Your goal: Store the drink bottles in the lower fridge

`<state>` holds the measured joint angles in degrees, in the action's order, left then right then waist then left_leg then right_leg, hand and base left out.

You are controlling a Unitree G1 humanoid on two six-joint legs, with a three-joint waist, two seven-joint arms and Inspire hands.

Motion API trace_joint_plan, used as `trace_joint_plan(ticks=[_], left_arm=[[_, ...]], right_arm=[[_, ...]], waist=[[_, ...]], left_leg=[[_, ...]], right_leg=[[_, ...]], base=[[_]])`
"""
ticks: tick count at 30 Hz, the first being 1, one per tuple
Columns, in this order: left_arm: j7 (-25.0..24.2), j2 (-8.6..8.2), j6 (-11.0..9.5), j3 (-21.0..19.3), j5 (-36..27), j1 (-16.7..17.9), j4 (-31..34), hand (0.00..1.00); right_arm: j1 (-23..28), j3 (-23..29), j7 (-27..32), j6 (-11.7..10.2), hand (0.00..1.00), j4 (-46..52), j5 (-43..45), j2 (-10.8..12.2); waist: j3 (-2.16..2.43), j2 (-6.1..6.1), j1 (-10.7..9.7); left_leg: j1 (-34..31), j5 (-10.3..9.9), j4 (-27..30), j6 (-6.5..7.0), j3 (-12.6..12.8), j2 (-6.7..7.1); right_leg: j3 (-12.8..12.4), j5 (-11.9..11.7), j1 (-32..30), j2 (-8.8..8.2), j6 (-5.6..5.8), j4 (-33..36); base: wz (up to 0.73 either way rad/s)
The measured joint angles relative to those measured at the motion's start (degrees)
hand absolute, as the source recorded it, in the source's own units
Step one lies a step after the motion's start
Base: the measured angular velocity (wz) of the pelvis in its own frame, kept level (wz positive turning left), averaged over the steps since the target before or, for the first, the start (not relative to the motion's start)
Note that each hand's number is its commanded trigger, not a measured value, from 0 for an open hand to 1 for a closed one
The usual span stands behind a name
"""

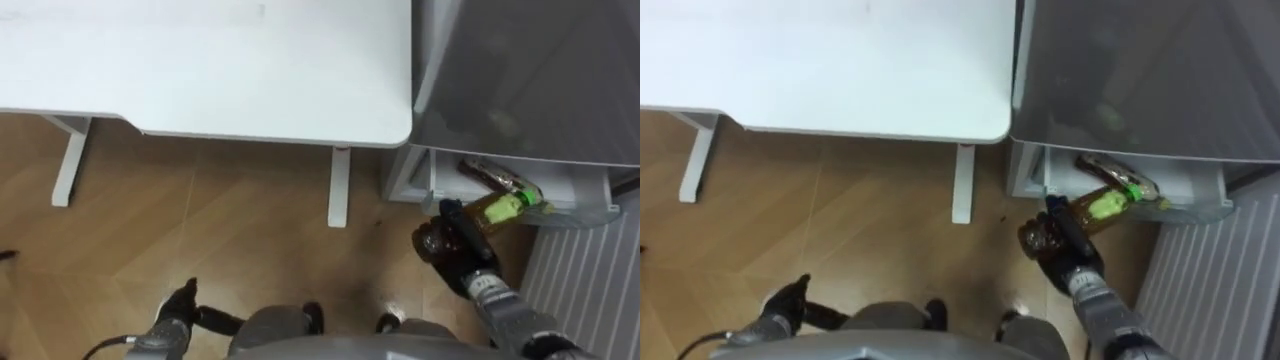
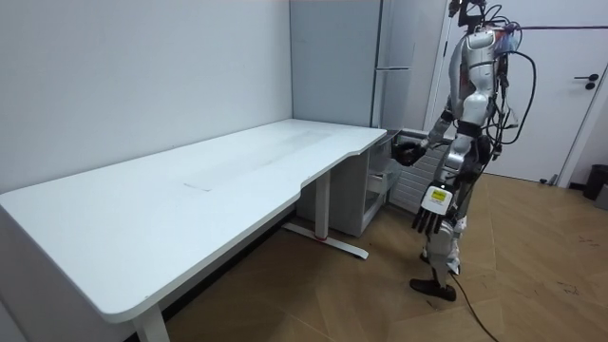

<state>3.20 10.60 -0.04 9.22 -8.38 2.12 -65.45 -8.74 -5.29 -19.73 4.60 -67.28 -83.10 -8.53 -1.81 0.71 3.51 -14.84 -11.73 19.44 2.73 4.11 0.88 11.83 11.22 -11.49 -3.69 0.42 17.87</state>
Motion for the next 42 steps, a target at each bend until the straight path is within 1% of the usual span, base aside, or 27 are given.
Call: trace_joint_plan(ticks=[1,2,3,4,6,8,10,12,13,14,15,17,19,23,24,25,26,28,30,31,33,35,42], left_arm=[[0.00,0.30,-0.01,0.03,-0.11,-0.16,-0.18,0.00],[-0.10,0.72,0.07,0.16,-0.40,-0.84,-0.44,0.00],[-0.16,0.72,0.12,0.17,-0.89,-1.12,-0.55,0.00],[-0.38,0.53,0.52,0.15,-1.05,-1.76,-0.76,0.00],[-0.50,0.47,0.98,0.18,-0.99,-3.00,-0.91,0.00],[-0.48,0.45,1.03,0.21,-0.99,-3.46,-0.97,0.00],[-0.52,0.58,1.22,0.25,-1.02,-4.08,-1.03,0.00],[-1.39,1.32,1.46,0.57,-1.68,-5.31,-1.65,0.00],[-1.56,1.59,1.55,0.84,-2.25,-5.68,-1.94,0.00],[-1.68,1.86,1.79,1.12,-2.27,-6.53,-2.95,0.00],[-1.68,1.84,2.16,1.08,-2.29,-7.18,-3.67,0.00],[-1.60,1.87,2.47,1.08,-2.23,-7.59,-3.75,0.00],[-1.52,1.98,2.62,1.07,-2.18,-7.58,-3.76,0.00],[-1.50,2.38,2.68,1.04,-2.13,-7.55,-3.76,0.00],[-1.54,2.44,2.72,1.05,-2.10,-7.55,-3.76,0.00],[-1.63,2.63,2.76,1.06,-2.10,-7.55,-3.75,0.00],[-1.70,2.91,2.97,1.07,-2.10,-7.53,-3.75,0.00],[-1.92,3.36,3.56,1.06,-1.98,-7.32,-3.66,0.00],[-2.59,3.97,3.80,0.82,-1.41,-7.29,-3.26,0.00],[-2.66,3.96,3.79,0.36,-0.93,-7.29,-3.17,0.00],[-2.67,3.97,3.80,-0.57,-0.71,-7.30,-2.66,0.00],[-2.62,3.97,3.84,-0.63,0.00,-7.35,-2.26,0.00],[-2.74,4.01,4.67,-1.00,0.22,-7.41,-0.90,0.00]], right_arm=[[-0.62,0.14,0.30,0.01,1.00,-0.01,-0.42,-0.12],[-2.38,0.37,1.13,0.15,1.00,-0.07,-1.18,-0.39],[-3.38,0.44,1.57,0.18,1.00,-0.30,-1.56,-0.54],[-5.61,0.73,2.17,0.37,1.00,-1.92,-1.97,-0.94],[-8.72,2.31,3.44,0.60,1.00,-4.92,-2.08,-1.69],[-10.20,3.26,4.47,0.99,1.00,-5.45,-2.00,-2.52],[-11.62,4.21,5.76,1.35,1.00,-6.24,-2.11,-3.42],[-12.84,4.27,7.20,1.67,1.00,-6.25,-3.06,-4.87],[-13.30,4.28,7.52,1.75,1.00,-6.25,-3.67,-5.14],[-14.33,4.64,8.22,1.76,1.00,-6.25,-4.88,-5.53],[-15.36,5.54,9.13,1.94,1.00,-6.25,-4.87,-6.06],[-16.27,6.68,11.25,2.81,1.00,-6.26,-4.89,-7.09],[-17.13,7.31,12.65,3.03,1.00,-6.51,-5.03,-7.64],[-18.74,9.02,14.19,3.19,1.00,-7.07,-5.70,-7.87],[-18.96,9.09,14.38,3.43,0.69,-7.23,-5.70,-8.05],[-19.69,9.18,14.78,4.14,0.47,-8.05,-5.75,-8.61],[-20.02,9.30,15.41,4.26,0.00,-8.40,-5.85,-9.03],[-20.32,9.67,16.64,4.28,0.00,-8.39,-5.83,-9.24],[-21.27,11.22,18.72,4.84,0.00,-8.36,-5.82,-9.40],[-21.42,11.36,19.19,4.92,0.00,-8.36,-5.82,-9.54],[-22.20,11.76,20.66,5.40,0.00,-8.35,-5.83,-10.52],[-22.66,11.74,21.54,5.44,0.00,-8.35,-5.83,-11.20],[-23.25,11.75,24.01,5.44,0.00,-8.36,-5.84,-11.31]], waist=[[0.02,-0.15,0.17],[-0.13,-0.39,0.58],[-0.16,-0.44,0.72],[-0.20,-0.51,0.70],[-0.32,-0.78,0.95],[-0.41,-0.97,0.86],[-0.71,-1.46,1.06],[-0.98,-2.44,1.60],[-1.05,-2.70,1.64],[-1.23,-3.20,1.65],[-1.22,-3.49,1.54],[-1.21,-3.59,1.58],[-1.23,-3.64,1.54],[-1.22,-3.63,1.50],[-1.22,-3.63,1.45],[-1.22,-3.63,1.46],[-1.22,-3.63,1.49],[-1.22,-3.64,1.53],[-1.21,-3.77,1.42],[-1.20,-3.77,1.40],[-1.18,-3.93,1.22],[-1.17,-4.07,1.16],[-1.17,-4.07,1.33]], left_leg=[[-0.64,0.05,0.11,0.07,0.04,-0.05],[-1.82,0.25,0.23,0.18,0.22,-0.11],[-2.43,0.41,0.24,0.23,0.20,-0.09],[-3.36,0.65,0.30,0.39,0.17,-0.04],[-4.53,0.99,0.30,0.49,-0.25,0.25],[-5.56,1.51,0.05,0.57,-1.05,0.79],[-6.32,1.86,-0.09,0.64,-1.06,0.86],[-7.78,2.02,0.38,0.62,-1.12,0.82],[-8.15,2.12,0.41,0.64,-1.08,0.83],[-8.88,2.35,0.44,0.70,-0.99,0.93],[-9.55,2.45,0.62,0.77,-0.87,0.99],[-10.46,2.48,1.20,0.84,-0.86,1.05],[-10.86,2.54,1.31,0.94,-0.39,1.06],[-12.00,2.64,1.90,1.07,0.34,0.95],[-12.20,2.64,2.10,1.07,0.35,0.97],[-12.63,2.65,2.32,1.10,0.38,0.96],[-12.83,2.69,2.44,1.15,0.37,0.97],[-13.06,2.69,2.87,1.16,0.34,0.98],[-13.84,2.80,3.22,1.34,0.35,1.15],[-14.08,2.85,3.36,1.41,0.35,1.20],[-15.30,3.01,4.11,1.68,0.39,1.73],[-15.91,3.13,4.46,1.89,0.55,2.06],[-16.11,3.14,5.32,1.94,0.57,1.96]], right_leg=[[-0.01,0.00,-0.70,-0.04,0.00,0.17],[-0.24,0.00,-2.26,-0.21,0.00,0.82],[-0.30,0.00,-2.99,-0.34,0.00,1.06],[-0.28,-0.01,-3.94,-0.53,0.01,1.31],[0.09,-0.01,-5.18,-0.83,0.03,1.86],[0.72,0.00,-6.10,-1.24,0.04,2.09],[0.85,0.01,-7.18,-1.50,0.06,2.81],[0.90,0.00,-8.50,-1.51,0.05,3.05],[0.88,0.00,-8.99,-1.58,0.04,3.33],[0.85,0.00,-10.05,-1.80,0.04,4.01],[0.83,-0.02,-10.82,-1.95,0.01,4.28],[0.87,-0.03,-11.72,-2.15,0.00,4.75],[0.53,-0.07,-12.31,-2.22,-0.01,5.08],[-0.35,-0.07,-14.08,-2.26,-0.02,6.49],[-0.37,-0.05,-14.32,-2.31,-0.04,6.78],[-0.44,-0.04,-14.70,-2.32,-0.06,6.98],[-0.40,-0.04,-14.84,-2.34,-0.06,7.08],[-0.42,-0.04,-14.97,-2.41,-0.06,7.32],[-0.30,0.10,-15.87,-2.84,-0.06,8.10],[-0.13,0.12,-16.05,-2.98,-0.07,8.24],[-0.18,0.56,-17.70,-3.66,0.13,9.95],[-0.43,0.79,-18.61,-4.08,0.27,10.88],[-0.42,0.79,-18.59,-4.07,0.26,11.44]], base=[[0.00],[-0.04],[-0.03],[0.03],[0.11],[0.17],[0.11],[0.02],[0.00],[0.00],[0.00],[0.00],[-0.08],[-0.07],[0.00],[0.00],[0.03],[0.02],[0.02],[0.06],[0.07],[0.03],[0.00]])
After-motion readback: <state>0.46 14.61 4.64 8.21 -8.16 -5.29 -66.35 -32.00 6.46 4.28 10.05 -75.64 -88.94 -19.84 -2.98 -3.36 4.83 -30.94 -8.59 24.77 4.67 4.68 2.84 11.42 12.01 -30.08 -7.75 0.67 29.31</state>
